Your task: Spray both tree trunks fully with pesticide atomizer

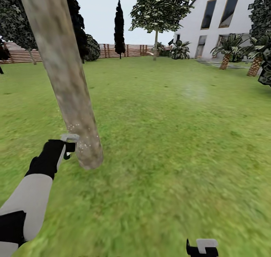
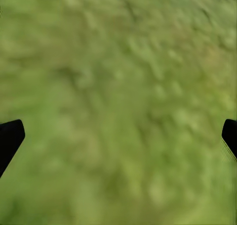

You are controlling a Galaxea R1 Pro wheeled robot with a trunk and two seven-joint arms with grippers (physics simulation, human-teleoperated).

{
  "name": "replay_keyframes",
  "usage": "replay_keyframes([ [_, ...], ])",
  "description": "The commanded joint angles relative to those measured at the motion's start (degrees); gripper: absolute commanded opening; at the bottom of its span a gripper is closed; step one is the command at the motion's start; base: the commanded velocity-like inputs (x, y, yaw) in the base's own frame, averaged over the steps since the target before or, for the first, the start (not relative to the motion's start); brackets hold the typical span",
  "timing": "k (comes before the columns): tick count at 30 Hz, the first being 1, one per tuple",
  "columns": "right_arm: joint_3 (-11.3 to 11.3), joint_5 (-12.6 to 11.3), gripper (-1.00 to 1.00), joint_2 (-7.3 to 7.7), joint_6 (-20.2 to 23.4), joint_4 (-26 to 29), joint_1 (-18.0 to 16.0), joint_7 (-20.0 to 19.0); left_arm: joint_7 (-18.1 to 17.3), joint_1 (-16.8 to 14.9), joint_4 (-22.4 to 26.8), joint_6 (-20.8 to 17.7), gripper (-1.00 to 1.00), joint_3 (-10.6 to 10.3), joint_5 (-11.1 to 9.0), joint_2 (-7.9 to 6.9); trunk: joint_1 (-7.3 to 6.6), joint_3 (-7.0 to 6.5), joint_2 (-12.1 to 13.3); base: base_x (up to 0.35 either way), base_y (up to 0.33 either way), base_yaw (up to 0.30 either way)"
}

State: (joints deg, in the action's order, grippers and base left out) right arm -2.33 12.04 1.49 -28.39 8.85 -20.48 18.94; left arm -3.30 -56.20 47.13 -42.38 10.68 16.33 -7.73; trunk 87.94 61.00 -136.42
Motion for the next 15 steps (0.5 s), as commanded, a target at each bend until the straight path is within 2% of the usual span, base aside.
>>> replay_keyframes([
  [1,0.0,0.0,1.0,0.0,0.0,0.0,0.0,0.0,0.1,0.2,-0.1,0.0,-1.0,0.1,-0.1,-0.24,0.0,0.0,0.0,0.06,-0.271,0.272],
  [4,0.0,0.0,1.0,0.0,0.0,0.0,0.0,0.0,0.3,0.5,-0.6,-0.1,-1.0,0.3,0.0,-1.38,0.0,0.0,0.0,0.179,-0.218,0.266],
  [6,0.0,0.0,1.0,0.02,0.0,0.0,0.0,0.0,0.3,1.5,-0.8,0.0,-1.0,0.1,0.0,-1.51,0.0,0.0,0.0,0.236,-0.179,0.096],
  [7,0.0,0.0,1.0,0.04,0.0,0.0,0.0,0.0,0.3,1.7,-0.8,0.0,-1.0,0.0,-0.1,-1.41,0.0,0.0,0.0,0.241,-0.175,0.036],
  [9,0.0,0.0,1.0,0.08,0.0,-0.1,0.0,0.0,0.4,2.0,-0.8,0.0,-1.0,-0.2,-0.1,0.1,0.0,0.0,0.0,0.244,-0.173,0.005],
  [11,0.0,0.0,1.0,0.09,0.0,-0.1,0.0,0.0,0.4,2.0,-0.8,0.0,-1.0,-0.1,-0.1,0.49,0.0,0.0,0.0,0.251,-0.172,0.001],
  [12,0.0,0.0,1.0,0.09,0.0,0.0,0.0,0.0,0.3,2.0,-0.8,0.0,-1.0,0.1,-0.1,0.1,0.0,0.0,0.0,0.266,-0.166,0.0],
  [13,0.0,0.0,1.0,0.08,0.0,0.0,0.0,0.0,0.3,2.1,-0.9,-0.1,-1.0,0.2,-0.1,-1.78,0.0,0.0,0.0,0.276,-0.156,0.0],
  [15,0.0,0.0,1.0,0.03,0.0,0.0,0.0,0.0,0.3,2.1,-1.5,-0.1,-1.0,0.3,-0.1,-3.88,0.0,0.0,0.0,0.279,-0.153,0.012],
])
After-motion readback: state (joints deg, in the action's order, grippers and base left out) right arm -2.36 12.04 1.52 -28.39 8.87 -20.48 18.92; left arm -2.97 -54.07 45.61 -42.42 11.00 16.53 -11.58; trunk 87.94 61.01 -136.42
